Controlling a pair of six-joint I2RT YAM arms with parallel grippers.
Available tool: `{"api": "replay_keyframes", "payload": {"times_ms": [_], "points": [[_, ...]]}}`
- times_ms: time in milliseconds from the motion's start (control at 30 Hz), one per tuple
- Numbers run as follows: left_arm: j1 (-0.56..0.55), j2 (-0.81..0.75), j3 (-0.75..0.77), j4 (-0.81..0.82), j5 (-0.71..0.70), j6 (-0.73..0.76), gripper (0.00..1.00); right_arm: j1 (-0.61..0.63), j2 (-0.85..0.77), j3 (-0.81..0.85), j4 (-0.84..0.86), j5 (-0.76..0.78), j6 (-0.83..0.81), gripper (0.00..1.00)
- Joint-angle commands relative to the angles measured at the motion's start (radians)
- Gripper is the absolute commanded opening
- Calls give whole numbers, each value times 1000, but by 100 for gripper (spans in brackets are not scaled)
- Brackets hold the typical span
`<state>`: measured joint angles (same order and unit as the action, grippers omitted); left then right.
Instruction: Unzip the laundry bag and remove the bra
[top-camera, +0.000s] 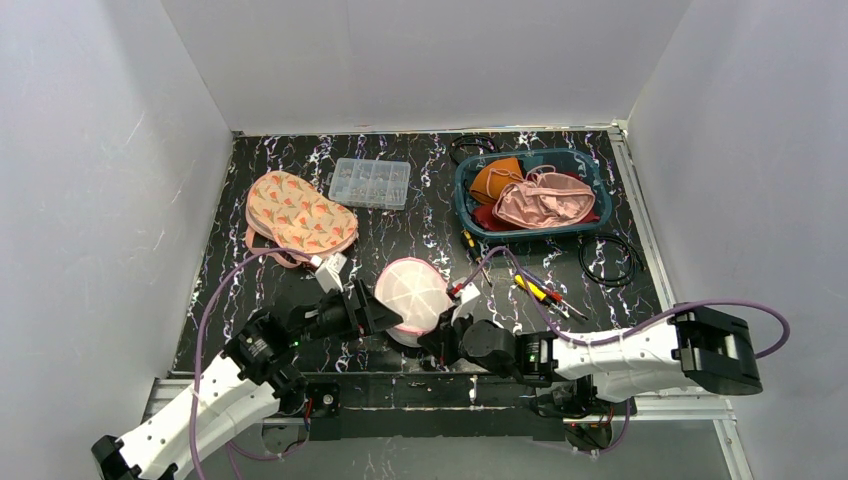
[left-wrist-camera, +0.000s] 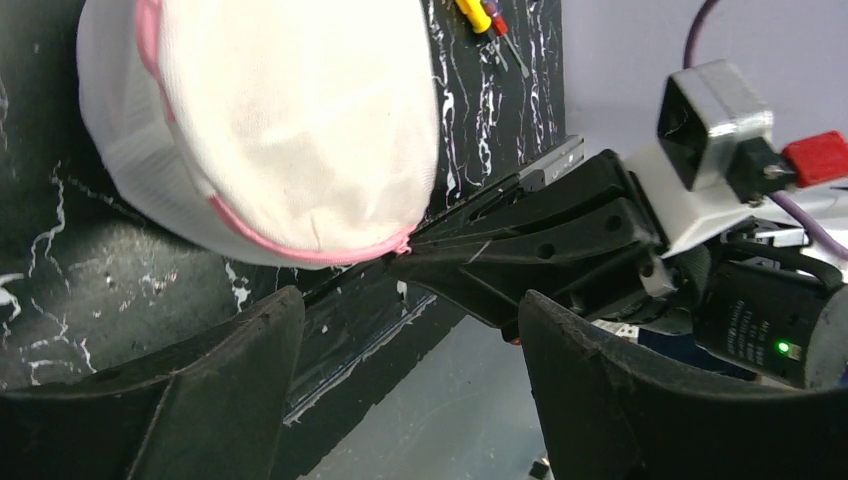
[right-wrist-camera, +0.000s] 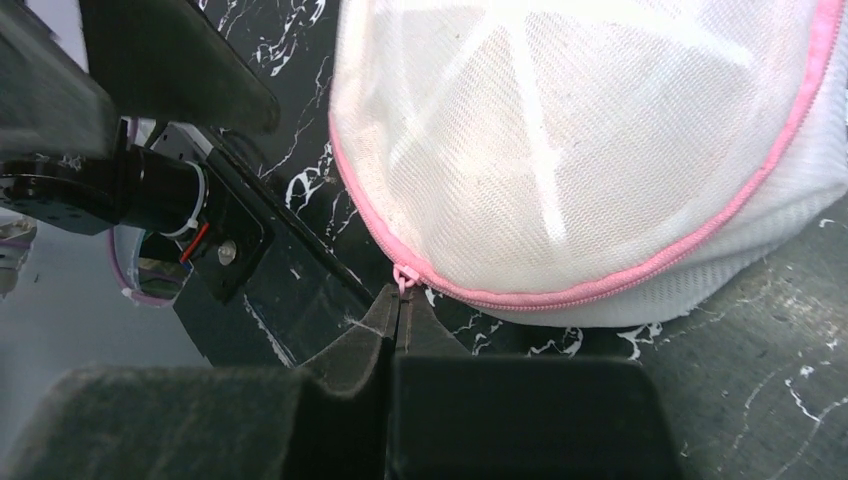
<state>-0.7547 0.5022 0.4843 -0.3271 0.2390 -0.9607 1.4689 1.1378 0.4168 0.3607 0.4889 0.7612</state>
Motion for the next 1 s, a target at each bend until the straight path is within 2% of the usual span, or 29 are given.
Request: {"api": "replay_keyframes", "payload": {"times_ms": [0, 333, 533, 967], "points": [[-7, -59, -68, -15, -19, -138, 77, 8, 47, 70, 86, 29, -8, 1], [-21, 4, -128, 115, 19, -233, 71, 8, 138, 120, 187, 17, -9, 1], [-22, 32, -143, 113, -39, -259, 51, 11, 155, 129, 205, -4, -20, 1], [-22, 75, -115, 49, -163, -268, 25, 29, 109, 89, 187, 3, -24, 1]]}}
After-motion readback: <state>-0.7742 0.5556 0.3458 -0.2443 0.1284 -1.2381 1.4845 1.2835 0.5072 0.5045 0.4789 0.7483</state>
